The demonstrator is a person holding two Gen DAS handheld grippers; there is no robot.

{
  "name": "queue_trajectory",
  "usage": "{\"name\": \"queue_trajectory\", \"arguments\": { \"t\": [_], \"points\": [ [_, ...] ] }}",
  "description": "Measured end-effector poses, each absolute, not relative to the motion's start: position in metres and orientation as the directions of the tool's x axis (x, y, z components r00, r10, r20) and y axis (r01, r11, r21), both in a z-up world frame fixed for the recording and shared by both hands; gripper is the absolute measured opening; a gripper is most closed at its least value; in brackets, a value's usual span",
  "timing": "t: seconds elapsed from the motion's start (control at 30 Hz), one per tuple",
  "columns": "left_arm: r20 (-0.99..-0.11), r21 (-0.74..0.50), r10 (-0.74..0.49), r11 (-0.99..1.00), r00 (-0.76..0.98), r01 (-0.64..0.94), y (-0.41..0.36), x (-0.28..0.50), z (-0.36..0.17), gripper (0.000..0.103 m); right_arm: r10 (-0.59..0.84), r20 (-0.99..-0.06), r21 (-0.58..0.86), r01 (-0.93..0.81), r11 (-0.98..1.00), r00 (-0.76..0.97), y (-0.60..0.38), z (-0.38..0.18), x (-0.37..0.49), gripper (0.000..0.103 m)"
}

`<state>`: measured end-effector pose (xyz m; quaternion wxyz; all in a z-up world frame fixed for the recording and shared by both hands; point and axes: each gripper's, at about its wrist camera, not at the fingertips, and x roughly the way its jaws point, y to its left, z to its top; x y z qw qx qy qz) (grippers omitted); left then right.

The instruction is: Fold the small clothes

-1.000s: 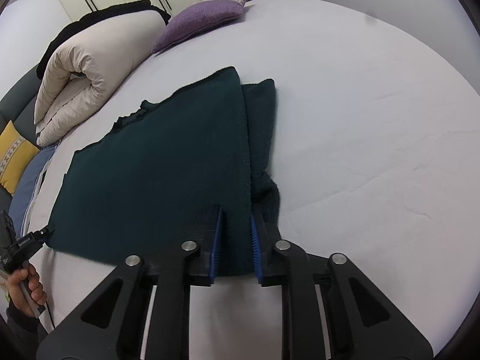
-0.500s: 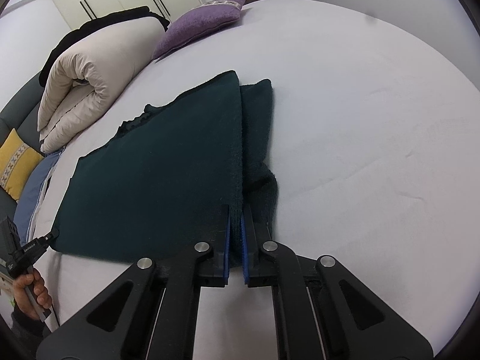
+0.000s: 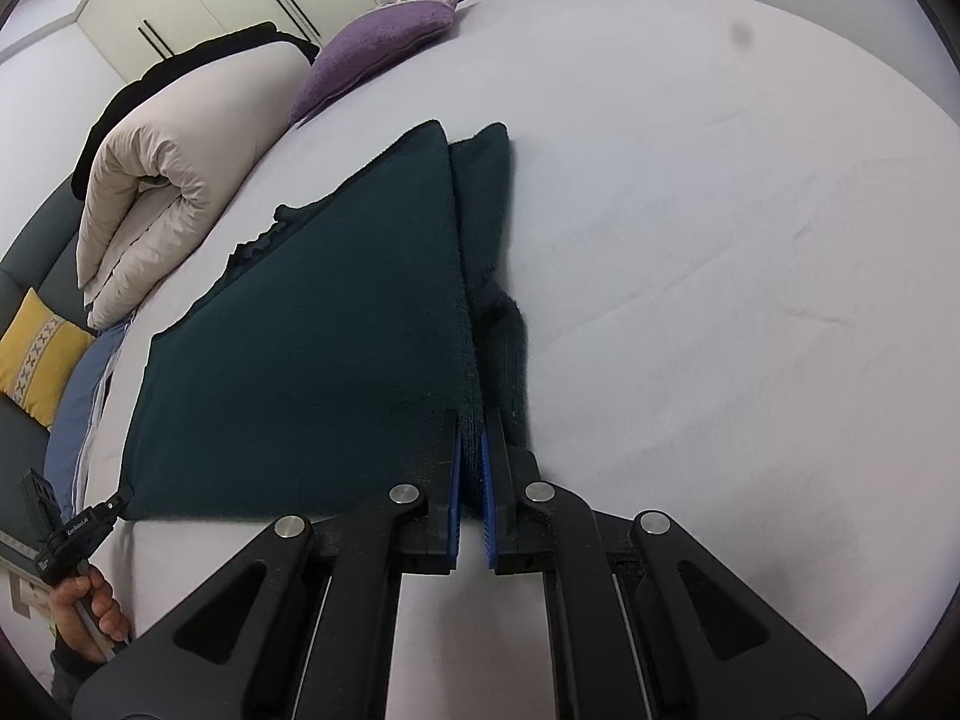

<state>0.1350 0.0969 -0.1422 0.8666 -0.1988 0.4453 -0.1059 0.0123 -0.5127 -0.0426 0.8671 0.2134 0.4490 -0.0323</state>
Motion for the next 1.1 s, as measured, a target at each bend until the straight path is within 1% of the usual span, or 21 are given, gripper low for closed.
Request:
{"name": "queue_trajectory", "arguments": {
  "t": [0.17, 0.27, 0.57, 0.67, 0.7, 0.77, 0.8, 0.83, 0.87, 0.93, 0.97, 1.0, 1.03, 1.1],
  "points": [
    [-0.730, -0.443, -0.362, 0.897, 0.580, 0.002, 0.096, 0.134, -0.143, 0.007, 0.151, -0.788, 0.364, 0.253, 0.896, 0.597, -0.516, -0.046, 0.009, 0.004],
    [-0.730, -0.439, -0.360, 0.898, 0.580, 0.005, 0.096, 0.134, -0.143, 0.007, 0.142, -0.792, 0.349, 0.249, 0.904, 0.594, -0.515, -0.044, 0.010, 0.004],
    [-0.736, -0.440, -0.366, 0.898, 0.570, 0.009, 0.098, 0.136, -0.146, 0.007, 0.159, -0.788, 0.367, 0.247, 0.897, 0.595, -0.518, -0.050, 0.014, 0.004],
    [-0.735, -0.442, -0.363, 0.897, 0.573, 0.002, 0.099, 0.135, -0.140, 0.010, 0.165, -0.784, 0.372, 0.242, 0.896, 0.598, -0.519, -0.047, 0.013, 0.006],
    [-0.735, -0.438, -0.359, 0.899, 0.576, 0.001, 0.099, 0.134, -0.137, 0.010, 0.145, -0.788, 0.352, 0.245, 0.903, 0.599, -0.518, -0.041, 0.011, 0.009],
    [-0.727, -0.410, -0.327, 0.912, 0.604, 0.001, 0.100, 0.129, -0.124, 0.010, 0.086, -0.788, 0.313, 0.277, 0.908, 0.609, -0.520, -0.028, 0.006, 0.022],
    [-0.721, -0.399, -0.312, 0.917, 0.619, -0.002, 0.100, 0.128, -0.117, 0.010, 0.060, -0.782, 0.301, 0.292, 0.908, 0.620, -0.521, -0.020, 0.003, 0.031],
    [-0.710, -0.393, -0.303, 0.919, 0.636, -0.001, 0.100, 0.128, -0.108, 0.011, 0.042, -0.771, 0.294, 0.297, 0.908, 0.636, -0.521, -0.011, 0.002, 0.031],
    [-0.692, -0.384, -0.296, 0.923, 0.658, 0.011, 0.098, 0.131, -0.097, 0.013, 0.043, -0.750, 0.303, 0.285, 0.909, 0.660, -0.519, 0.001, 0.003, 0.031],
    [-0.668, -0.347, -0.281, 0.937, 0.689, 0.046, 0.083, 0.143, -0.079, 0.031, 0.092, -0.717, 0.338, 0.229, 0.913, 0.691, -0.506, 0.018, 0.014, 0.031],
    [-0.661, -0.331, -0.281, 0.941, 0.696, 0.065, 0.074, 0.151, -0.073, 0.035, 0.122, -0.708, 0.351, 0.197, 0.915, 0.695, -0.497, 0.022, 0.023, 0.031],
    [-0.653, -0.318, -0.281, 0.945, 0.703, 0.083, 0.063, 0.161, -0.068, 0.042, 0.162, -0.697, 0.365, 0.151, 0.919, 0.698, -0.482, 0.027, 0.039, 0.031],
    [-0.648, -0.308, -0.284, 0.946, 0.707, 0.098, 0.054, 0.171, -0.065, 0.047, 0.189, -0.691, 0.377, 0.124, 0.918, 0.698, -0.472, 0.028, 0.050, 0.031],
    [-0.645, -0.282, -0.286, 0.951, 0.709, 0.128, 0.029, 0.198, -0.065, 0.047, 0.275, -0.680, 0.432, 0.069, 0.899, 0.680, -0.447, 0.021, 0.087, 0.031]
  ]
}}
